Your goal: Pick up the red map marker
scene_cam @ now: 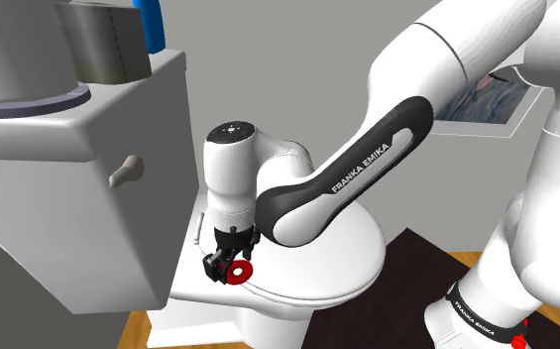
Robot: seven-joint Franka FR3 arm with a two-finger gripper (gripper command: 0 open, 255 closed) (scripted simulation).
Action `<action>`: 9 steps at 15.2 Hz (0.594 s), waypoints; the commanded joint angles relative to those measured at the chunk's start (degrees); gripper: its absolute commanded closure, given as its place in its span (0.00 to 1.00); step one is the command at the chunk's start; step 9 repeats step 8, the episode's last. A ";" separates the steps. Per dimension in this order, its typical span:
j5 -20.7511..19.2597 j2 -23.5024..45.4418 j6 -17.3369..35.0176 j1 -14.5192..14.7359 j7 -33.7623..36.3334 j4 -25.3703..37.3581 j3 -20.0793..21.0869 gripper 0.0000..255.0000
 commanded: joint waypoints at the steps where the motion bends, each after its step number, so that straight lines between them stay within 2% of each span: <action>1: 1.27 -1.43 -1.44 -0.42 -0.93 0.25 0.52 1.00; 6: 3.76 -4.30 -4.68 -1.08 -2.72 1.16 1.36 1.00; 9: 3.83 -4.38 -4.78 -1.09 -2.77 1.18 1.37 1.00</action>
